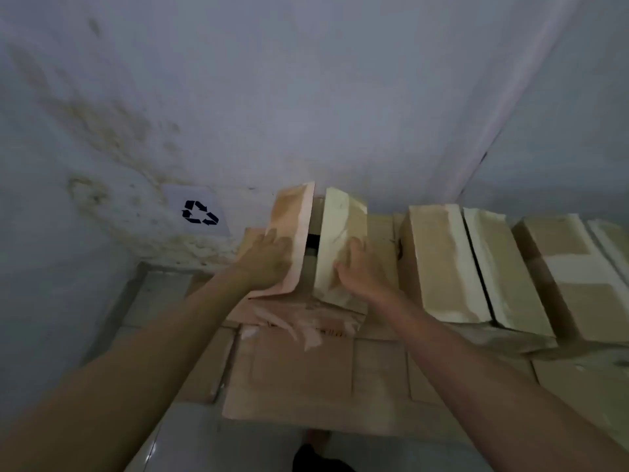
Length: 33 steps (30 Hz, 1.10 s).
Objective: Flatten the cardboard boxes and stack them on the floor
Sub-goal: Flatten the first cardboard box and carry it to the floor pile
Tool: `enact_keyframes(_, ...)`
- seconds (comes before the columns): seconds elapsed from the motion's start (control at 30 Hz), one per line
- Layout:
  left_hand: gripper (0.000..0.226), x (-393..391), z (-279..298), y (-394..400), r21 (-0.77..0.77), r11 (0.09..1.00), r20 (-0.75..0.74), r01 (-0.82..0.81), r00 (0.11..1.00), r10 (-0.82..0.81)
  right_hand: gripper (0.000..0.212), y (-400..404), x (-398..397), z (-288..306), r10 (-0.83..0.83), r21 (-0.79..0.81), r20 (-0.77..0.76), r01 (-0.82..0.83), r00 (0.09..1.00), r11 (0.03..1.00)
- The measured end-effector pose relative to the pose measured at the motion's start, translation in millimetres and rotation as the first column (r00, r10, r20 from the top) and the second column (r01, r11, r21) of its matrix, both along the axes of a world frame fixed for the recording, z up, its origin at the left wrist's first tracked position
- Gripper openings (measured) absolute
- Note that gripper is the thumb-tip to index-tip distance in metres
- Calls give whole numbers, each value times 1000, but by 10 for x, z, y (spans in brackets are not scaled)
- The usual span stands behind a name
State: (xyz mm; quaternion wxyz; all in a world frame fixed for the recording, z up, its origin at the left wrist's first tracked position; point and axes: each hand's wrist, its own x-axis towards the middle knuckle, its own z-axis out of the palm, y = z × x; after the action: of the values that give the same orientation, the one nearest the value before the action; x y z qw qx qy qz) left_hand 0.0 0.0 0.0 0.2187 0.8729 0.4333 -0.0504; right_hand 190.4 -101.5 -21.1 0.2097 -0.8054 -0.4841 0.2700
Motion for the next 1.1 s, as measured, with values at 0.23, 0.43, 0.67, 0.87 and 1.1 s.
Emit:
enact_keyframes(0.23,76,136,-558,22,43,998,-49,-48,998,50,96,184,-48,-221,-182,-41,-29,181,983,983)
enact_keyframes(0.43,75,89,-662,-9,146,986,41,-78,996,73,121,158,-284,-234,-146,-108,104,157,984,982)
enact_keyframes(0.67,73,189,-632,-5,102,989,11,-110,994,110,80,31,-46,388,-293,152,-128,311,947,938)
enact_keyframes(0.87,92,285,-546,-66,89,994,-92,-57,994,65,48,-365,339,135,-285,62,559,303,779,951)
enact_keyframes(1.1,90,226,-325,11,-32,997,57,-74,995,76,83,-461,99,-381,-60,-243,371,159,927,957)
